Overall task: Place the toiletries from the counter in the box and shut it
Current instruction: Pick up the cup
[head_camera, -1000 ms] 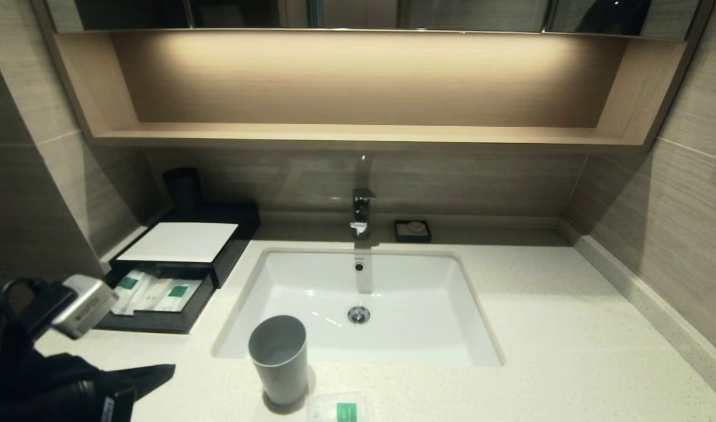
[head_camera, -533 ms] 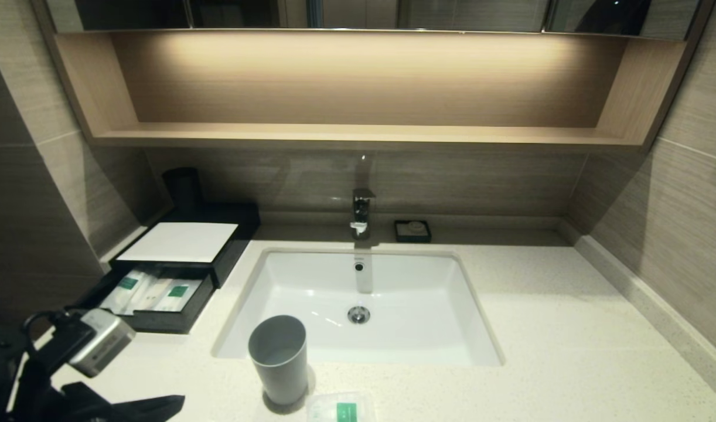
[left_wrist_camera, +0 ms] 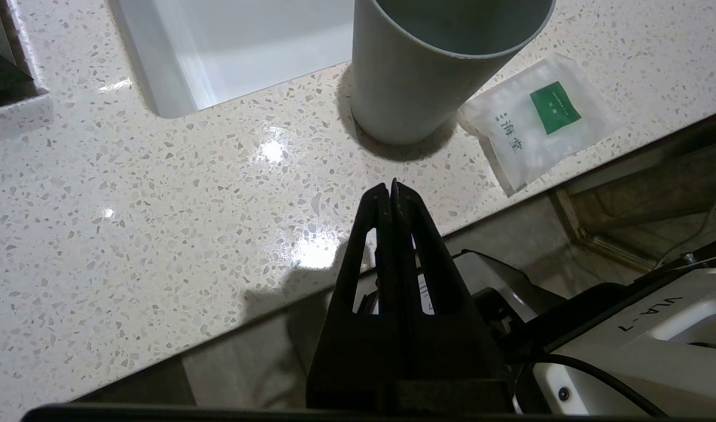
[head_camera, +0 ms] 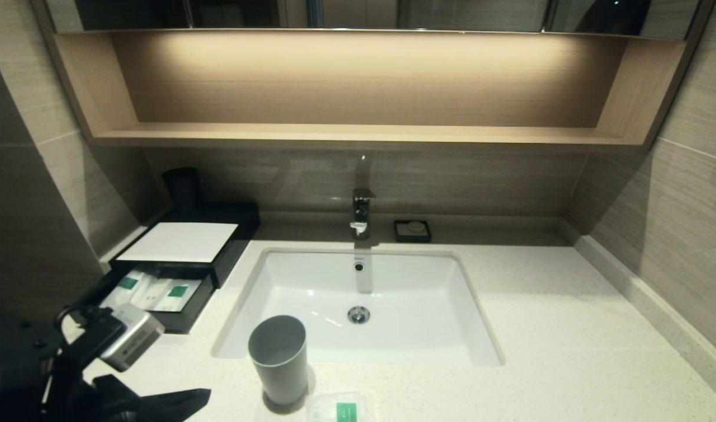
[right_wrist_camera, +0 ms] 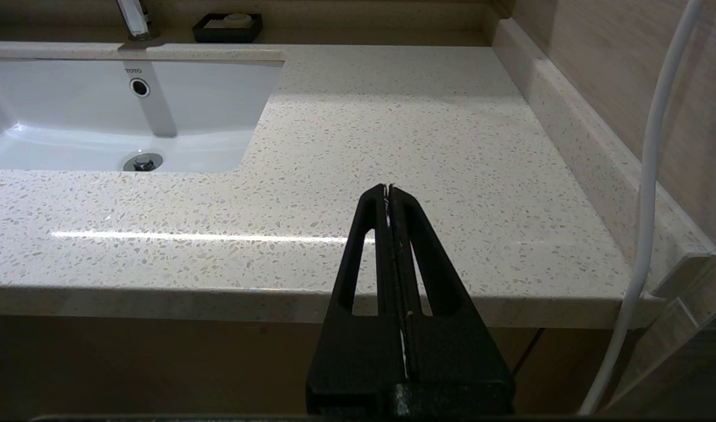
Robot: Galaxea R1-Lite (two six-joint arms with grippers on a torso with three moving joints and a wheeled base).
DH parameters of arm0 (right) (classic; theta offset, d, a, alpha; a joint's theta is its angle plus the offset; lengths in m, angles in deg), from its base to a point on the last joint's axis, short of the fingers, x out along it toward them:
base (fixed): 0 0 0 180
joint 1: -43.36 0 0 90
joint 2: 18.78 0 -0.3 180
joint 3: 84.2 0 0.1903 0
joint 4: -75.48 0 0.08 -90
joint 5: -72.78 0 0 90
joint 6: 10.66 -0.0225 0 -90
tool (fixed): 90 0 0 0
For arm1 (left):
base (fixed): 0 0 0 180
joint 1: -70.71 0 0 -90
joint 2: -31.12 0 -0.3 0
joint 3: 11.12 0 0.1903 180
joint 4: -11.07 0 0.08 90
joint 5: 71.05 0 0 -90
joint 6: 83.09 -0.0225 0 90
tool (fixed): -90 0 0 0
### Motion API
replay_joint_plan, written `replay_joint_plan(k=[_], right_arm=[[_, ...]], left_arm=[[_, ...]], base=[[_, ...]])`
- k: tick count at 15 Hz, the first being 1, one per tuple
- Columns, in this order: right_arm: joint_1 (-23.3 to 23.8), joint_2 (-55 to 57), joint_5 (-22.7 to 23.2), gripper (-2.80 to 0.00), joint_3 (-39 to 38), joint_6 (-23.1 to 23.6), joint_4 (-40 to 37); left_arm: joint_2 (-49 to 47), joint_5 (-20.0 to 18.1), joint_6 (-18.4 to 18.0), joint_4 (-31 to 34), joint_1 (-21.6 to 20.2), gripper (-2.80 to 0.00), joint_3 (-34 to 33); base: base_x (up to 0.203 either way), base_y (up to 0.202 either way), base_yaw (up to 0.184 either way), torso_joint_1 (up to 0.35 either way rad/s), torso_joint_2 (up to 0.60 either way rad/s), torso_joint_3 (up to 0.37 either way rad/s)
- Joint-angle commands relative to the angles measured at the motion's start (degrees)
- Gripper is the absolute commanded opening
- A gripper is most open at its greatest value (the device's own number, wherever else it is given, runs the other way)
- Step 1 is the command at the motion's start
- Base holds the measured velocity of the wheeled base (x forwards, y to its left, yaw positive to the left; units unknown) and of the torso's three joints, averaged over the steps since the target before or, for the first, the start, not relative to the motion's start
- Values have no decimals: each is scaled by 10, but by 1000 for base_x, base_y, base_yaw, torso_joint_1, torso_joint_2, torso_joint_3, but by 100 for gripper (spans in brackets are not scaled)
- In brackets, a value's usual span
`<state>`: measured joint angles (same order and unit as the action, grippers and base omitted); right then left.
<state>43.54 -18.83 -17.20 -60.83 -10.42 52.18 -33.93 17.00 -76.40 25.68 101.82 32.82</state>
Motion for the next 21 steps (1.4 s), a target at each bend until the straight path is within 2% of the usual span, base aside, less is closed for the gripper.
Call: replay_joint_plan(k=[1,5,11,12,21], right_arm=[[0,0,1,-280,-1,0,0],[0,0,1,-280,-1,0,0],[0,0,1,-280,-1,0,0],[0,0,1,-280,-1,0,0],[0,0,0,-280,-1,0,0]], left_arm=[[-18,0,-1,-5,4,-280,-2],[-60,0,-3,-17,5,-280,-7],[-67,2,-3,-35,5,-280,-15],[-74,2,-3,-37,8,0,-15],[-115,4,-3,-95,11,0,22]], base=[[0,0,0,0,0,0],[0,0,0,0,0,0],[0,0,0,0,0,0],[0,0,0,0,0,0],[0,0,0,0,0,0]])
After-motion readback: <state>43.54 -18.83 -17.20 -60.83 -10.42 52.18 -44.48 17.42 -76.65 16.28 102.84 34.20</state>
